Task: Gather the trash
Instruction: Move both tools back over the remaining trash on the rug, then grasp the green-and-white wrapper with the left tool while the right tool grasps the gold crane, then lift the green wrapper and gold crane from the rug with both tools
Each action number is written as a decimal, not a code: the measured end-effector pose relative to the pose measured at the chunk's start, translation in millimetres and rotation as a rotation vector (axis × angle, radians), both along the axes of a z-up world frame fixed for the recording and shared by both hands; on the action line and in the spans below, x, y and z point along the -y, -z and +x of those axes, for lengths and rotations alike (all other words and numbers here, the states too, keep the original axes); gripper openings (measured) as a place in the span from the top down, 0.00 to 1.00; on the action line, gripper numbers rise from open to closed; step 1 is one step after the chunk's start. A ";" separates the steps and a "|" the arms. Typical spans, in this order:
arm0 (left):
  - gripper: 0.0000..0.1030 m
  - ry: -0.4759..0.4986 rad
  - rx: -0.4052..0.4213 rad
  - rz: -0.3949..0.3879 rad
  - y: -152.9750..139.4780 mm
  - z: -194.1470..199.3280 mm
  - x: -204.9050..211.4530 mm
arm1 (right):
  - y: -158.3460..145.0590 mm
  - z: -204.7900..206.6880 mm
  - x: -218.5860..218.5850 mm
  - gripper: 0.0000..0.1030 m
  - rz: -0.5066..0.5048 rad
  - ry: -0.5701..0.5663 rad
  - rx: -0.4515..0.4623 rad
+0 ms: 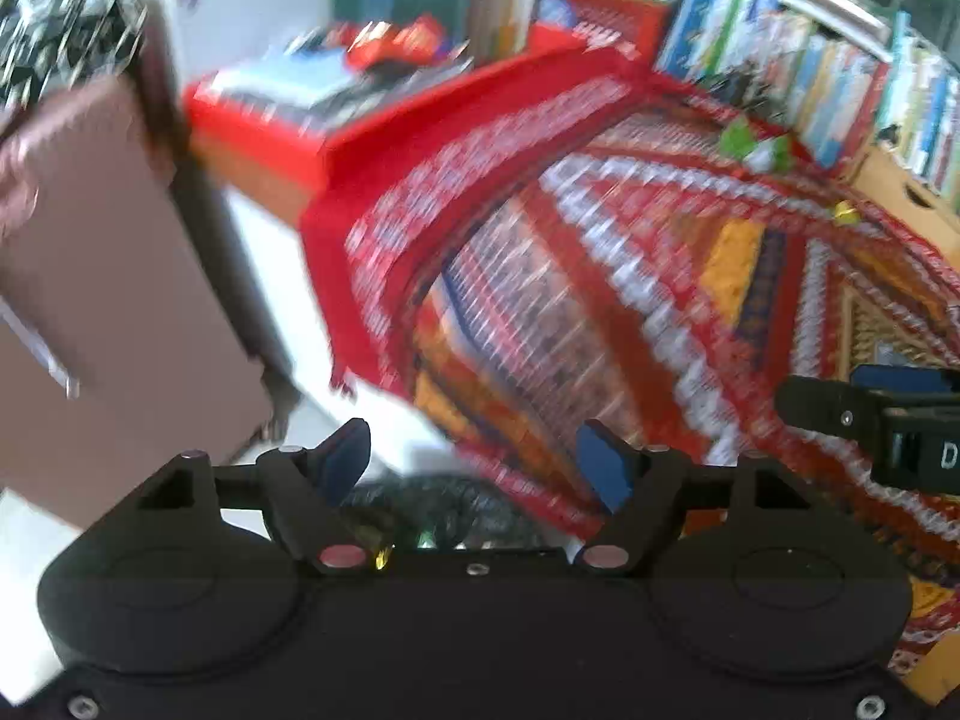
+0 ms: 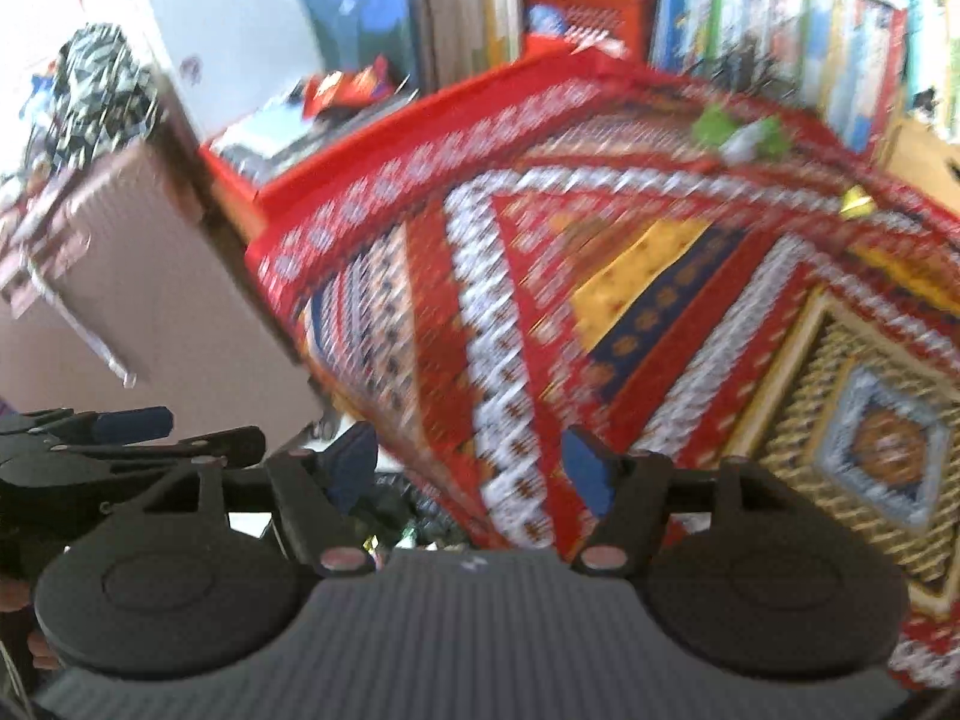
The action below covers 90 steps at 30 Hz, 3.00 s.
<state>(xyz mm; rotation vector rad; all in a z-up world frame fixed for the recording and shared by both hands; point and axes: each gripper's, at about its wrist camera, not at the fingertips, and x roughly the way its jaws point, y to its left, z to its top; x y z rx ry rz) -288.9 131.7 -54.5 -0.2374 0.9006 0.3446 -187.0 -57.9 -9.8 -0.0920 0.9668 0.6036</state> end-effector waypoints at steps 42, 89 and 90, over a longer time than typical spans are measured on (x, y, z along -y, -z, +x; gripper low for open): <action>0.17 0.427 0.083 0.064 -76.9 431.4 171.5 | -43.1 337.6 186.2 0.16 -0.091 0.221 0.052; 0.65 0.541 -0.082 0.038 46.0 522.7 189.8 | 91.9 439.7 162.7 0.73 -0.113 0.095 -0.285; 0.65 0.540 -0.077 0.039 41.7 520.7 190.4 | 88.6 438.1 163.4 0.73 -0.110 0.097 -0.280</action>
